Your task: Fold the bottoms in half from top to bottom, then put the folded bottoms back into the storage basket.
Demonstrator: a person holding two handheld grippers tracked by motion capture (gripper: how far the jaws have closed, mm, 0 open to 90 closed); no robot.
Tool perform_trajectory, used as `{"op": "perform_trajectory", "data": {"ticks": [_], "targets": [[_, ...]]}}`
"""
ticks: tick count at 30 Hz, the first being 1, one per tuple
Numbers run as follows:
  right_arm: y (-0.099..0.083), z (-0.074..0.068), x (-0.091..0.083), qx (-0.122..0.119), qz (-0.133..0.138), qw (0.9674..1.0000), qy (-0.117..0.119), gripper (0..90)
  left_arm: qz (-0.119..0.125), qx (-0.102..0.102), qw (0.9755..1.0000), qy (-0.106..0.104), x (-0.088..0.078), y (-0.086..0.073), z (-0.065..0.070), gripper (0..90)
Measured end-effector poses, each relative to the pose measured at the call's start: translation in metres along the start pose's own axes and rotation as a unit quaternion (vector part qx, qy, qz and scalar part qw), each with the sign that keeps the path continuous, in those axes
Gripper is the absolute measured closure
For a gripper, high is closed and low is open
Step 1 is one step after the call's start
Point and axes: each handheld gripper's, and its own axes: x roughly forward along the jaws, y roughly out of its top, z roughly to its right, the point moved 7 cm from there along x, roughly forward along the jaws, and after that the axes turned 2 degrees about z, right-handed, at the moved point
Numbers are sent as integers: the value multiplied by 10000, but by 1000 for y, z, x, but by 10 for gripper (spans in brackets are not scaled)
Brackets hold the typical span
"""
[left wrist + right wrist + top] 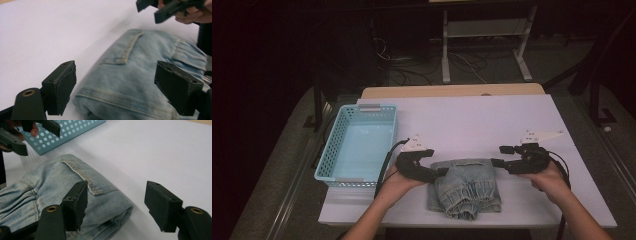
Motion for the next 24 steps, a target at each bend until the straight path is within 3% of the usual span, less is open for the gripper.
{"op": "perform_trajectory", "data": {"ticks": [14, 18, 24], "targets": [[11, 12, 23, -1, -120, 9999, -19, 346, -387, -374, 9973, 500, 17, 0, -32, 172], [9, 18, 32, 55, -302, 9995, -59, 356, -557, -493, 9956, 565, 23, -5, -38, 173], [-2, 21, 37, 132, -634, 9979, -54, 380, -849, -642, 9927, 572, 30, -17, -36, 178]]}}
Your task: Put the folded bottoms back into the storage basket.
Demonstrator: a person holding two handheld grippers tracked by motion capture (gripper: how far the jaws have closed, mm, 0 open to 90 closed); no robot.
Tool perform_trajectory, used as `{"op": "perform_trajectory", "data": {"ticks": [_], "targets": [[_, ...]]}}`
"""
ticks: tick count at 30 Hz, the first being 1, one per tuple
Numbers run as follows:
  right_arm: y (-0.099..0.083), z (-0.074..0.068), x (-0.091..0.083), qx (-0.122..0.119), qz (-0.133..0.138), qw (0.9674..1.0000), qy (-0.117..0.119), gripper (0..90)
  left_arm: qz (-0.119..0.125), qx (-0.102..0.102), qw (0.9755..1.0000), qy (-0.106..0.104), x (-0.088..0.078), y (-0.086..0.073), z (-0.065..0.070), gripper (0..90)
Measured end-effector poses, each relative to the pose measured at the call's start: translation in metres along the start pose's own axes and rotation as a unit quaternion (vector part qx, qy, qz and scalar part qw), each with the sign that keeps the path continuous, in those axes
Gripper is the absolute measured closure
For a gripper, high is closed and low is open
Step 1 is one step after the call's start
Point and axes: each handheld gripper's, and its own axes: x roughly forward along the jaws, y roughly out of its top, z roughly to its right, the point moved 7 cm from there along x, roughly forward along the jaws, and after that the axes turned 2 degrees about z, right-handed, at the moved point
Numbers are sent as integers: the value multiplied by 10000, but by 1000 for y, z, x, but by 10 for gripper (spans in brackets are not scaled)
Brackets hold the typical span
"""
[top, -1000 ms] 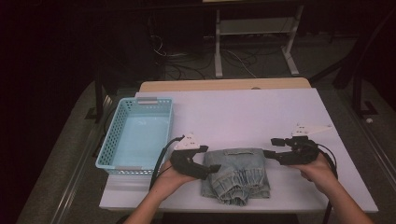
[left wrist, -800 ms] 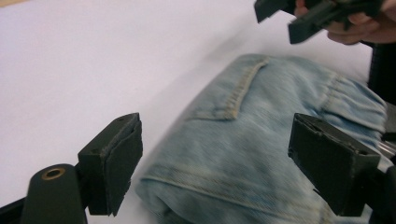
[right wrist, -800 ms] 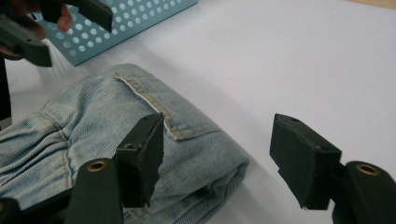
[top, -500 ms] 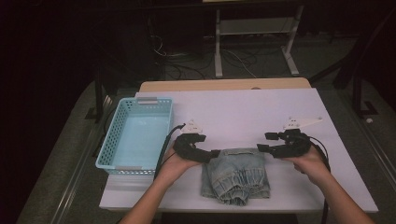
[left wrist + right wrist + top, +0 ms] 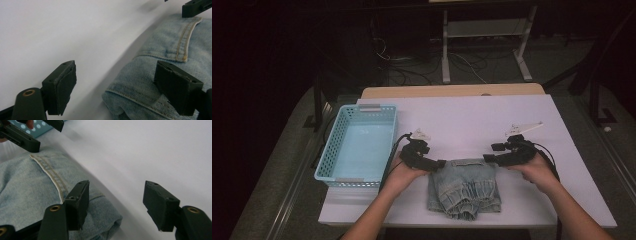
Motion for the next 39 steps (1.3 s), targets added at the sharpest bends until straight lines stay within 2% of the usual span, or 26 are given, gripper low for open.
{"op": "perform_trajectory", "data": {"ticks": [5, 10, 13, 17, 19, 20, 23, 29, 34, 39], "targets": [[-8, -1, 4, 89, -201, 9997, 88, 393, -334, -134, 9993, -34, 5, -12, 1, 184], [-21, -2, 11, 140, -488, 9986, 155, 412, -514, -267, 9983, -101, 12, -19, 0, 184], [-26, -3, 17, 202, -608, 9977, 226, 425, -607, -331, 9974, -212, 16, -22, 0, 204], [-29, -4, 23, 290, -719, 9961, 411, 478, -649, -277, 9973, -195, 16, -23, 0, 224], [-29, -6, 25, 220, -708, 9964, 416, 535, -656, -210, 9975, -176, 17, -23, 2, 243], [-29, -8, 25, 225, -717, 9959, 505, 560, -664, -203, 9974, -214, 17, -23, 3, 268], [-30, -9, 25, 226, -703, 9960, 494, 588, -679, -189, 9969, -358, 18, -23, 7, 395], [-29, -13, 23, 47, -706, 9967, 399, 669, -679, -230, 9964, -452, 17, -22, 9, 497], [-29, -15, 22, -69, -647, 9975, 271, 698, -597, -56, 9976, -358, 14, -21, 12, 644], [-28, -17, 21, -159, -601, 9979, 182, 709, -552, 74, 9981, -273, 13, -20, 14, 699]]}}
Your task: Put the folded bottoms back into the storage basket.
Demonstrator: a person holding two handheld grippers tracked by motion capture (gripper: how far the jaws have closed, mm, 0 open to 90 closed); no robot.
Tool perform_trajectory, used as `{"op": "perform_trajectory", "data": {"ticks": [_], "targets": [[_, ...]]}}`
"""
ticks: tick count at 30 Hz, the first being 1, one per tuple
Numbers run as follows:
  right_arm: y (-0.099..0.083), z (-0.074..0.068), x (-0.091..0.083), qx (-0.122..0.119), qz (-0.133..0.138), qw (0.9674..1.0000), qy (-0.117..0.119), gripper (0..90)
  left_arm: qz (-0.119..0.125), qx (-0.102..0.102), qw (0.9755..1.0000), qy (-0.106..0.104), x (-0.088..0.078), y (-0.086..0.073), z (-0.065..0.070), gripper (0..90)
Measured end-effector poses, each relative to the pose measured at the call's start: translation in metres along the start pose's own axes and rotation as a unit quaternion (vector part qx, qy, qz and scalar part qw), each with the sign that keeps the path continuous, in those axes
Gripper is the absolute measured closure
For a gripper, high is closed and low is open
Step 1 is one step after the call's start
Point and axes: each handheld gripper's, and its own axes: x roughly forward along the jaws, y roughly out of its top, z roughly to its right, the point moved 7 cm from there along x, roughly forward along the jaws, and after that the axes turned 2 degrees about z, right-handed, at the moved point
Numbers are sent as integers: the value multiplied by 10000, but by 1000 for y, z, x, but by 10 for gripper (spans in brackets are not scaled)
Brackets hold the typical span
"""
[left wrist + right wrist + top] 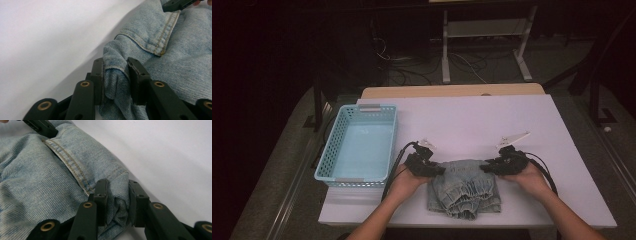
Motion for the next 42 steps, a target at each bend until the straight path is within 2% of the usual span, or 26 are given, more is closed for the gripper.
{"op": "perform_trajectory", "data": {"ticks": [8, 13, 17, 19, 23, 26, 28, 32, 36, 42], "targets": [[2, 0, -3, -53, 36, 10000, 1, 715, 122, -42, 9998, -124, -3, 2, -1, 711], [4, 1, -6, -109, 101, 9999, -40, 714, 282, -36, 9996, -36, -6, 8, -3, 716], [15, 8, -7, -137, 247, 9995, -147, 714, 405, -73, 9992, 21, -7, 15, -9, 718], [20, 12, -8, -138, 313, 9993, -172, 714, 550, -223, 9982, -5, -8, 19, -15, 718], [31, 22, -4, -162, 379, 9988, -272, 715, 694, -288, 9972, 69, -9, 27, -21, 718], [38, 30, -2, -68, 449, 9985, -306, 710, 769, -325, 9964, 140, -7, 33, -27, 719], [39, 34, -1, -11, 498, 9983, -295, 675, 765, -346, 9964, 132, -4, 34, -30, 719], [38, 37, -11, 197, 648, 9972, -306, 509, 746, -336, 9965, 145, -2, 33, -29, 719], [35, 32, -27, 223, 767, 9963, -319, 451, 740, -300, 9966, 197, -1, 31, -29, 717], [17, 16, -43, 25, 649, 9976, -239, 439, 728, -317, 9967, 191, 0, 30, -30, 717]]}}
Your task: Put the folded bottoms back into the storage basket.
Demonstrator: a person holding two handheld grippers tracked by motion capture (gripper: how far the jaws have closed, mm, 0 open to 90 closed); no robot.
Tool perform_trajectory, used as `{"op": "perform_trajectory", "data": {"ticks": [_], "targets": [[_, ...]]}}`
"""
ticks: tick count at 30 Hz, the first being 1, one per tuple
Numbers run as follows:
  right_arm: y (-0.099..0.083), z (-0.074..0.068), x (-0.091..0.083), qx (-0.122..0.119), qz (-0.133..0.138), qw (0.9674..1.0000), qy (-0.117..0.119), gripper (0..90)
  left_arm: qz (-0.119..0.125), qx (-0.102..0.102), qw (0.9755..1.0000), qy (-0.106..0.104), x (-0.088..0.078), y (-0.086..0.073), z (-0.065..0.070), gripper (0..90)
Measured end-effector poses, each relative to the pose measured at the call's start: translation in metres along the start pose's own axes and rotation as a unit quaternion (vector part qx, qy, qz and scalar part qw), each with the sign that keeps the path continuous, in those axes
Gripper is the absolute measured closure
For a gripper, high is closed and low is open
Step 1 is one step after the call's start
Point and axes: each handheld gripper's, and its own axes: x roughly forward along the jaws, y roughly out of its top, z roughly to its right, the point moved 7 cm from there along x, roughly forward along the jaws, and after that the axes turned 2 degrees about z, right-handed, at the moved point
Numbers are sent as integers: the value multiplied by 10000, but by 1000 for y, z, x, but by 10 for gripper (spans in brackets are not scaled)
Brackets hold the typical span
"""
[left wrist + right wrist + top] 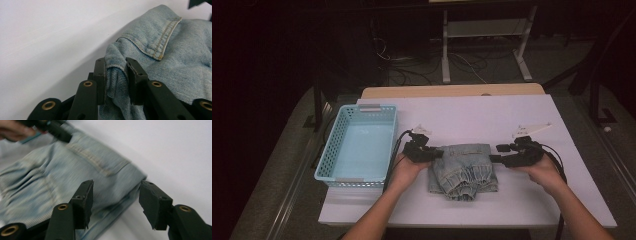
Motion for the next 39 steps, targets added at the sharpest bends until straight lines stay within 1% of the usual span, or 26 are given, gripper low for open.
{"op": "perform_trajectory", "data": {"ticks": [6, 10, 12, 14, 16, 17, 19, 21, 22, 23, 24, 25, 27, 29, 31, 35, 39], "targets": [[-19, -13, -12, -105, -114, 9999, 1, 435, -11, 7, 10000, -6, 1, -1, -1, 715], [-36, -24, -16, -184, -309, 9993, 59, 440, 0, 10, 10000, 3, 1, -3, -1, 714], [-44, -28, -17, -244, -399, 9989, 39, 446, -12, 27, 10000, 9, 2, -3, -2, 713], [-51, -32, -19, -251, -462, 9986, 56, 450, -38, 61, 10000, 25, 3, -4, -2, 713], [-54, -34, -20, -267, -486, 9985, 47, 461, -36, 68, 10000, 32, 3, -4, -2, 712], [-60, -37, -21, -289, -556, 9980, 82, 481, -51, 89, 9999, 43, 4, -4, -3, 712], [-64, -41, -21, -292, -619, 9976, 130, 503, -63, 106, 9999, 42, 4, -5, -3, 711], [-68, -44, -19, -352, -734, 9965, 177, 520, -70, 114, 9999, 44, 5, -5, -3, 710], [-68, -44, -19, -352, -734, 9965, 177, 520, -70, 114, 9999, 44, 5, -5, -3, 709], [-70, -46, -16, -435, -845, 9953, 181, 537, -77, 114, 9999, 47, 5, -5, -3, 709], [-70, -46, -16, -435, -845, 9953, 181, 537, -77, 114, 9999, 47, 5, -5, -3, 708], [-72, -49, -12, -497, -939, 9941, 214, 547, -80, 115, 9999, 47, 6, -6, -4, 708], [-74, -51, -9, -571, -1016, 9930, 194, 560, -92, 121, 9999, 52, 6, -6, -4, 708], [-74, -53, -6, -675, -1050, 9920, 173, 577, -94, 112, 9999, 54, 7, -6, -5, 708], [-72, -54, -4, -715, -1046, 9918, 141, 597, -88, 100, 9999, 45, 7, -6, -5, 707], [-70, -56, 1, -973, -1098, 9892, -51, 677, -96, 113, 9999, 66, 7, -7, -4, 707], [-69, -57, 1, -1038, -1109, 9884, -82, 768, -104, 101, 9999, 68, 8, -7, -5, 707]]}}
